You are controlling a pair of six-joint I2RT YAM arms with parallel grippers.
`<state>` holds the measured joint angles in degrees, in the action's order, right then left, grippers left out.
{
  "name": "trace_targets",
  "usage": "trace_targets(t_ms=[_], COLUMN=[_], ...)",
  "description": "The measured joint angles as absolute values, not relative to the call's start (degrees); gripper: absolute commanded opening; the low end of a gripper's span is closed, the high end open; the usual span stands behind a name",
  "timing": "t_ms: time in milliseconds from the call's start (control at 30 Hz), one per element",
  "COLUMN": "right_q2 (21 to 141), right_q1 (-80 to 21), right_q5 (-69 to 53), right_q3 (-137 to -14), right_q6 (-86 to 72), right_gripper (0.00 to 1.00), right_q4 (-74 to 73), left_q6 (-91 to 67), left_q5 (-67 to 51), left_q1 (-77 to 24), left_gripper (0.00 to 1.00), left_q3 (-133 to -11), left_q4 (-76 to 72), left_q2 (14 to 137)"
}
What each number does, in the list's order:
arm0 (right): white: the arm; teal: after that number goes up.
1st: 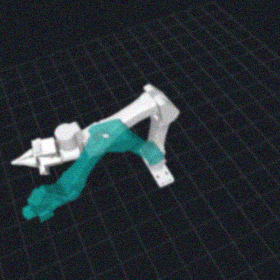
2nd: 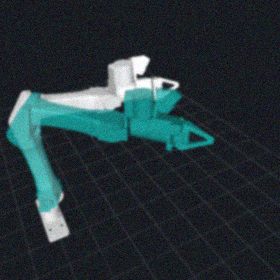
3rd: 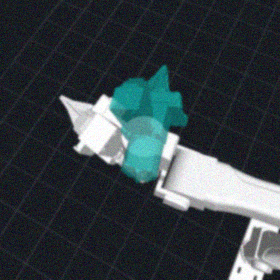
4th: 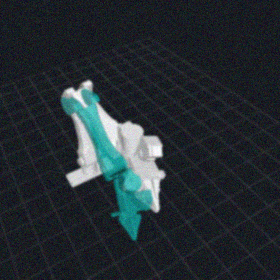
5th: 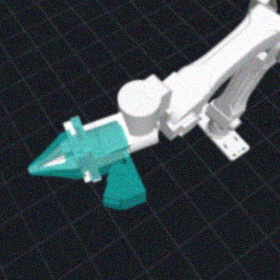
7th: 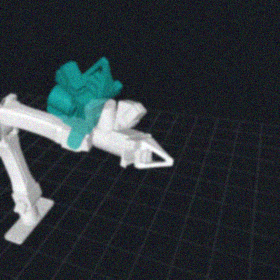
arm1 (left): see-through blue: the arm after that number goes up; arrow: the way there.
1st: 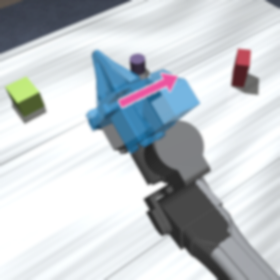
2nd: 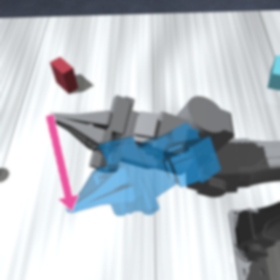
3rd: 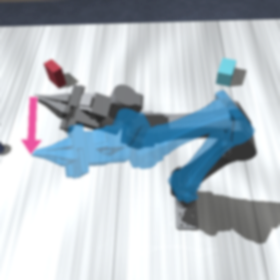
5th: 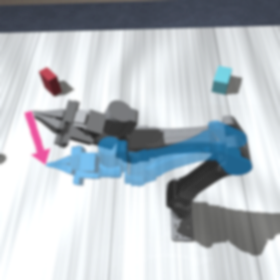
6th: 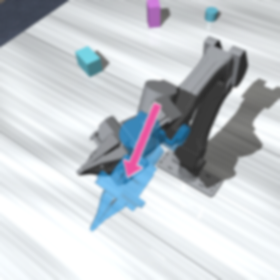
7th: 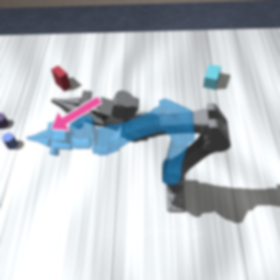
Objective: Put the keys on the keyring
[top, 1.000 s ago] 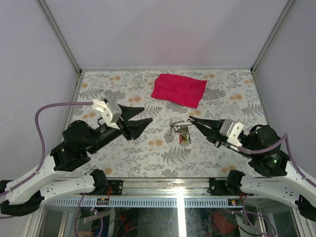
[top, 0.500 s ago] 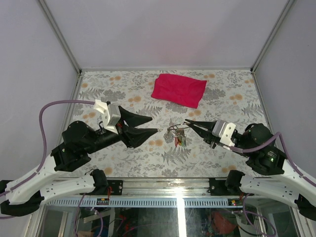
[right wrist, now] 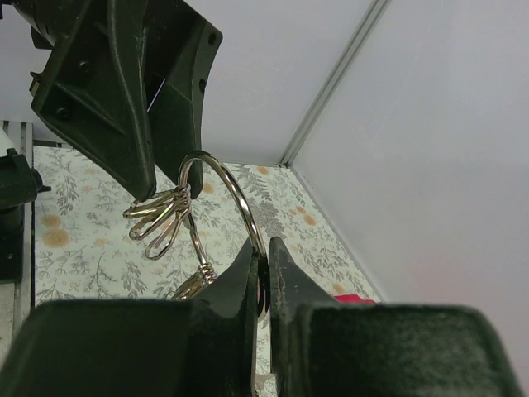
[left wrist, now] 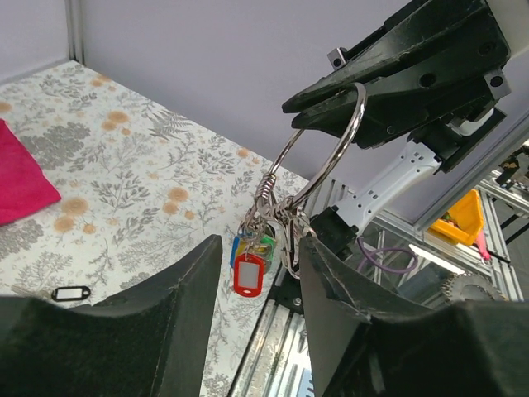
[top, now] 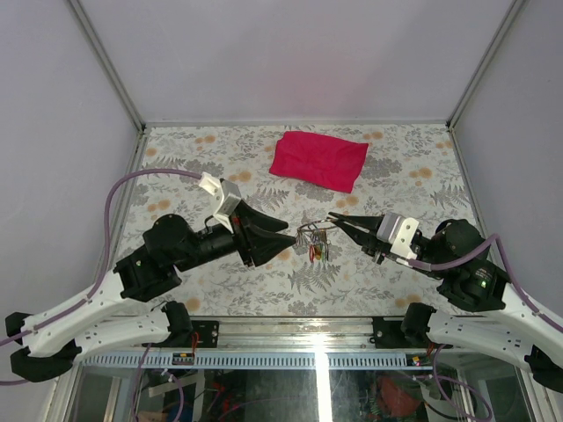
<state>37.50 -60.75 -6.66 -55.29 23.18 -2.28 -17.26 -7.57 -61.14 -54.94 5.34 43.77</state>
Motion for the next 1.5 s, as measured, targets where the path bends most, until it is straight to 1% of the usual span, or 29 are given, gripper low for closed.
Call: trace_targets(t_ms=[467, 767, 1333, 1500], right_q2=[37.5, 37.5, 36.6, 36.4], right_q1=[-60.8, -60.8, -60.8, -60.8], right_q5=[-6.6, -6.6, -5.6, -5.0], right_q3=[-55.3, -55.3, -54.0, -53.8], right_q6=[22.5, 22.3, 24.0, 26.0], right_gripper=[0.02, 0.01, 0.02, 0.05], right_q4=[-2.3, -2.3, -2.4, -3.3], left_q6=[-21.1, -21.4, -21.5, -21.3], left_q5=[-10.3, -11.9, -12.0, -12.0], left_q1=[-61.1, -61.1, -61.3, -61.4], left_gripper=[0.24, 0.01, 0.00, 0.00], left_q3=[-54.0, -53.9, -56.2, -56.8], left_q4=[3.0, 2.2, 4.1, 5.1], left_q2=[44.6, 44.8, 46.2, 47.0])
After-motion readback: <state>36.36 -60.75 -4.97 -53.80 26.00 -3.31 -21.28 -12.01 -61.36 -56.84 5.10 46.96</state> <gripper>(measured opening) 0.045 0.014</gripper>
